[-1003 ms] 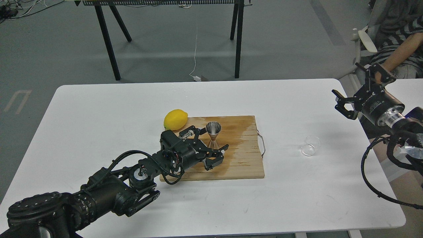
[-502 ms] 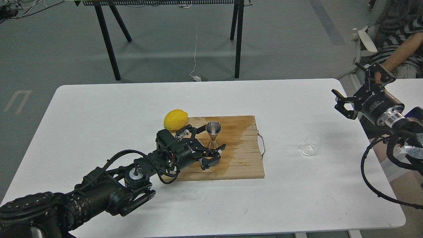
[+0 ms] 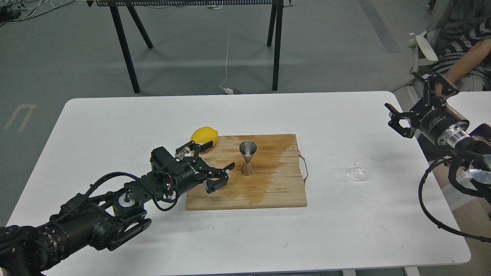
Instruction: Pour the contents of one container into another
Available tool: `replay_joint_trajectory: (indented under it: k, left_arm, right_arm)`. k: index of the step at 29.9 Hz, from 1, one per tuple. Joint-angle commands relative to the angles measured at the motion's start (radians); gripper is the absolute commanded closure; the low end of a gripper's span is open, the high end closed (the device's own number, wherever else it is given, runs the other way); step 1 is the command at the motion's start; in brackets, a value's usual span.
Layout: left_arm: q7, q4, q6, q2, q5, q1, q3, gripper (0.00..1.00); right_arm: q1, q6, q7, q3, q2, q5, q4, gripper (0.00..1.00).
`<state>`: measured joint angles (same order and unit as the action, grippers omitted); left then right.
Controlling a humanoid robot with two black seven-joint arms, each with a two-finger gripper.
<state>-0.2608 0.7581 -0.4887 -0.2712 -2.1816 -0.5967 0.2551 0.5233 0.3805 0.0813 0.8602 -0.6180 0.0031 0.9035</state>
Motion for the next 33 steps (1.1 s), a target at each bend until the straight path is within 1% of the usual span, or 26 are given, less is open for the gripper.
replay_joint_trajectory:
  k: [1, 7, 11, 15, 18, 21, 23, 25, 27, 30, 33]
  left_arm:
    - [0.0, 0.046, 0.0, -0.061, 0.0, 0.021, 0.05, 0.02]
    - [0.0, 0.07, 0.0, -0.143, 0.0, 0.02, 0.249, 0.02]
    - [0.002, 0.081, 0.0, -0.216, 0.002, 0.018, 0.3, 0.02]
    - [0.0, 0.133, 0.0, -0.289, 0.222, 0.015, 0.328, 0.02]
    - [-0.003, 0.191, 0.01, -0.338, 0.446, 0.012, 0.332, 0.02]
    - [-0.018, 0.242, 0.117, -0.384, 0.7, 0.009, 0.366, 0.02]
    - [-0.02, 0.256, 0.18, -0.393, 0.837, 0.005, 0.398, 0.02]
    - [-0.031, 0.257, 0.267, -0.407, 0.94, -0.003, 0.438, 0.02]
    - [-0.054, 0.256, 0.366, -0.415, 1.009, -0.003, 0.489, 0.02]
    - [-0.063, 0.256, 0.513, -0.419, 1.08, -0.003, 0.564, 0.02]
    - [-0.064, 0.239, 0.729, -0.418, 1.198, 0.0, 0.66, 0.02]
  right_arm:
    - [0.001, 0.0, 0.0, 0.0, 0.0, 0.0, 0.0, 0.01]
    - [0.003, 0.011, 0.0, 0.0, -0.003, 0.0, 0.0, 0.01]
    - [0.004, 0.009, 0.0, 0.0, -0.003, 0.0, 0.0, 0.01]
    - [0.004, 0.008, 0.0, 0.002, -0.005, 0.0, 0.0, 0.01]
    - [0.01, 0.001, 0.0, 0.006, -0.003, 0.0, 0.0, 0.01]
    - [0.018, 0.0, 0.0, 0.006, -0.003, 0.0, 0.0, 0.01]
    - [0.018, 0.001, 0.002, 0.008, -0.003, 0.0, 0.0, 0.01]
    - [0.02, 0.003, 0.0, 0.008, -0.003, 0.0, 0.0, 0.01]
    - [0.02, 0.014, 0.002, 0.006, -0.006, 0.002, 0.003, 0.01]
    - [0.02, 0.015, 0.0, 0.008, -0.006, 0.002, 0.002, 0.01]
    - [0.02, 0.017, 0.002, 0.006, -0.006, 0.002, 0.003, 0.01]
